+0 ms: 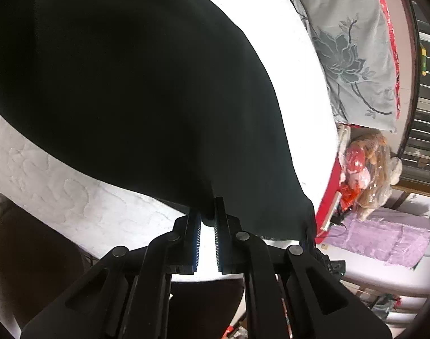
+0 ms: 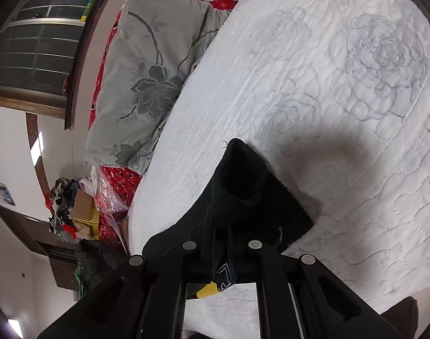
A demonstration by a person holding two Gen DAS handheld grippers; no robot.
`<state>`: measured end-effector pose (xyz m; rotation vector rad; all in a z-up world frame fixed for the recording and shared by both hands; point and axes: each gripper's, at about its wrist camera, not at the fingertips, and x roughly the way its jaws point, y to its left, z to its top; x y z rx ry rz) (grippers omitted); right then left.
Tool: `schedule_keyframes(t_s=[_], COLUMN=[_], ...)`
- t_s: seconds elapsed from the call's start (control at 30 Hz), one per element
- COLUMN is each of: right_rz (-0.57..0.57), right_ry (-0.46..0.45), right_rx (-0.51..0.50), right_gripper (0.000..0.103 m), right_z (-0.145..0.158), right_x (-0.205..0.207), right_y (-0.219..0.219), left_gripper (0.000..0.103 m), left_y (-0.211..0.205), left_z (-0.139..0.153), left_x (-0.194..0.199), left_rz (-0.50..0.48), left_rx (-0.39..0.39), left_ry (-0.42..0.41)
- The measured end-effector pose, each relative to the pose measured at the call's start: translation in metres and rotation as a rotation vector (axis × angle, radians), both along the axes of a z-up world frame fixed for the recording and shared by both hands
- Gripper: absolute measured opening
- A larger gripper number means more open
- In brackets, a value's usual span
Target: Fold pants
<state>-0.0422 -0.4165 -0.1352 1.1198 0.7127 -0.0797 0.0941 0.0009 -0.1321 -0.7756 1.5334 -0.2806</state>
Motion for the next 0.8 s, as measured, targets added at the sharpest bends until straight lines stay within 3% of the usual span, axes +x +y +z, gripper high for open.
schedule_keyframes(t_s=[0.33,0.4,0.63,0.8], right_rz=[-0.002,-0.011,0.000,-0.001], right_ry=[0.053,0.072,-0.033,0.075], right_rx=[0.062,0.035,0.032,0.035], right_gripper=[0.013,0.011,0.006,0.010], right_z=[-0.024,-0.027,-0.006,-0.035], right_x=[0.001,0.001,-0.020,-0.021], right_y=[-0.005,-0.007,-0.002,-0.006], left_gripper=[0.007,0.007,0.007,0.007], left_y=[-0.007,-0.007,0.002,0.010], left_z=[-0.019,-0.016,-0.014,-0.028], left_x=[0.003,0.002,-0.007,-0.006], left_rz=[0.029,0.014,-0.012,0.015], left_rx=[0.007,0.017,0.028,-0.013], left_ry=[0.047,0.032,0.008,0.055])
